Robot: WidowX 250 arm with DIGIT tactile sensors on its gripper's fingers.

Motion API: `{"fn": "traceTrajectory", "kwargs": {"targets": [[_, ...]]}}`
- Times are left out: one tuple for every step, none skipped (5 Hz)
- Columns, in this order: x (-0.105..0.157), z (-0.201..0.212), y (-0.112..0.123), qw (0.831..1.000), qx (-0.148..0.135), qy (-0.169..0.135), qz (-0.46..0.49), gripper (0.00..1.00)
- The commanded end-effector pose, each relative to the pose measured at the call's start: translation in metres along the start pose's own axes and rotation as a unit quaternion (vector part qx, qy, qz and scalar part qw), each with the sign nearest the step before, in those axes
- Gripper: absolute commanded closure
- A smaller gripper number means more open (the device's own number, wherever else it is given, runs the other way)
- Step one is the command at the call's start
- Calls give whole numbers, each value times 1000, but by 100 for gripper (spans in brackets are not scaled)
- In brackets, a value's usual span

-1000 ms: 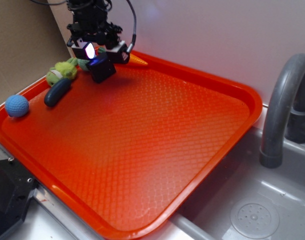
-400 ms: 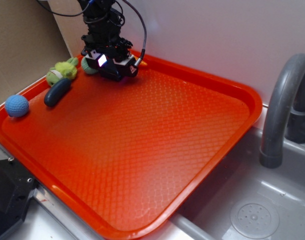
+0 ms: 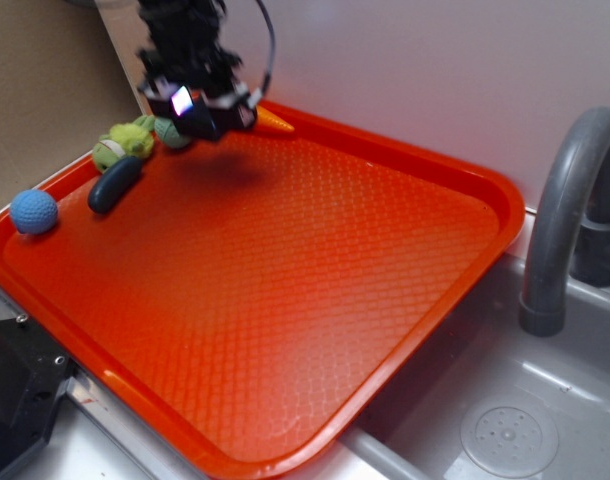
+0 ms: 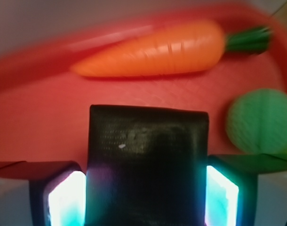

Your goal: Grab the black box.

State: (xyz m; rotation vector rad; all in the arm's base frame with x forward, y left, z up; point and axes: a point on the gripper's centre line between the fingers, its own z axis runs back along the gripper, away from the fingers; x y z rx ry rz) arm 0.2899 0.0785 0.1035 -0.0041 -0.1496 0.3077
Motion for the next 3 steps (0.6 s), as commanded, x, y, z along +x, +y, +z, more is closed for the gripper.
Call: {"fn": "traceTrajectory", "kwargs": {"targets": [[-53, 120, -42, 992, -21, -41, -117, 100], [-71, 165, -54, 989, -29, -52, -136, 100], [-77, 160, -57, 991, -1, -46, -129, 100]]}}
